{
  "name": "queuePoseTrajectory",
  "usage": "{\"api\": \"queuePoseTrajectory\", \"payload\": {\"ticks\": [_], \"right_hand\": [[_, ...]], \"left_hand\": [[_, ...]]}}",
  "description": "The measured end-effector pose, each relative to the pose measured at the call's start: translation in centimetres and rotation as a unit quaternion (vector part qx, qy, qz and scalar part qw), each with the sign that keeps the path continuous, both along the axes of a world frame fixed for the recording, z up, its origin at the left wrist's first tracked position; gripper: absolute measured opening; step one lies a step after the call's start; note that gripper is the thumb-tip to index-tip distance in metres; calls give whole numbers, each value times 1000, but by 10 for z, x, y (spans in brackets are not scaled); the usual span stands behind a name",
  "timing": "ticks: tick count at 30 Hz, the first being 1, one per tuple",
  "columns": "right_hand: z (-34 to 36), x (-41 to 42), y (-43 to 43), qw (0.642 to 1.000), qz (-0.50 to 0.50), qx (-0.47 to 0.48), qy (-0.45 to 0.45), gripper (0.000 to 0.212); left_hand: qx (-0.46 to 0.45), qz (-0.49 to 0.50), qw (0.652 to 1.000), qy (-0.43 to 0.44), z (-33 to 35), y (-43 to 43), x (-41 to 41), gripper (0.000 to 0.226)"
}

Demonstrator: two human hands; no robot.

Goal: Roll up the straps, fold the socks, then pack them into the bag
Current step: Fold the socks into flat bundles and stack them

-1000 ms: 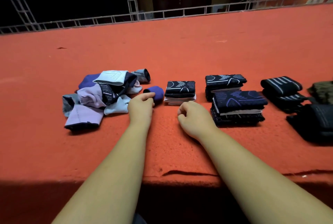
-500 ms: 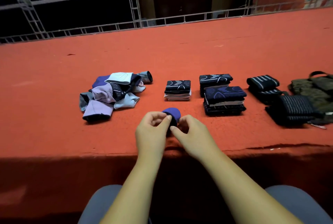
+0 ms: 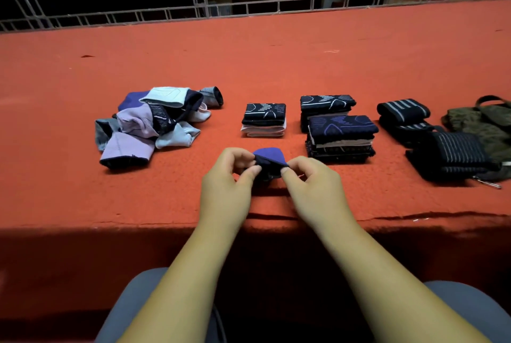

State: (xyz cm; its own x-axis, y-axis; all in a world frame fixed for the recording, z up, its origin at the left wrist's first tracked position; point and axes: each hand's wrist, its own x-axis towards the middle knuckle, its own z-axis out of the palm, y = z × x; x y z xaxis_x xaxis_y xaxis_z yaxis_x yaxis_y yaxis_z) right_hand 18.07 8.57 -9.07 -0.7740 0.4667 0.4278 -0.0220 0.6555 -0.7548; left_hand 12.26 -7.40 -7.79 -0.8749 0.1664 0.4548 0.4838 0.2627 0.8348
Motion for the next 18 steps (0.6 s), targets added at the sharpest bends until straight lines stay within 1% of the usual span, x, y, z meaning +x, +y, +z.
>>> {"api": "queuePoseTrajectory", "payload": {"ticks": [2,5,6,7,10,13,15,16,17,18], "right_hand": [[5,-1,9,999,-21,-46,-20,11],[13,-2,21,980,-29,-188,-51,15],[14,-2,22,973,-26,-220,-57,16],[15,-2,23,970,-26,-233,-62,17],[18,-1,23,970,-43,-231,-66,17],[19,1,28,965,-68,-247,-58,20],[18,0,33,950,-88,-297,-36,21],[18,0,34,940,-96,-327,-24,20],[18,0,34,933,-100,-345,-17,18],[19,1,32,934,-99,-342,-17,19]], "left_hand": [[48,2,998,-39,2,-3,-11,23],[131,7,984,-118,0,-12,-32,23],[152,8,979,-138,0,-14,-37,23],[168,9,974,-151,0,-17,-41,23],[210,13,963,-168,2,-23,-50,23],[277,44,942,-187,8,-34,-61,23],[329,96,917,-203,14,-50,-71,24],[341,126,909,-205,14,-60,-77,23],[329,158,910,-195,12,-70,-83,21],[286,189,924,-173,10,-78,-87,18]]}}
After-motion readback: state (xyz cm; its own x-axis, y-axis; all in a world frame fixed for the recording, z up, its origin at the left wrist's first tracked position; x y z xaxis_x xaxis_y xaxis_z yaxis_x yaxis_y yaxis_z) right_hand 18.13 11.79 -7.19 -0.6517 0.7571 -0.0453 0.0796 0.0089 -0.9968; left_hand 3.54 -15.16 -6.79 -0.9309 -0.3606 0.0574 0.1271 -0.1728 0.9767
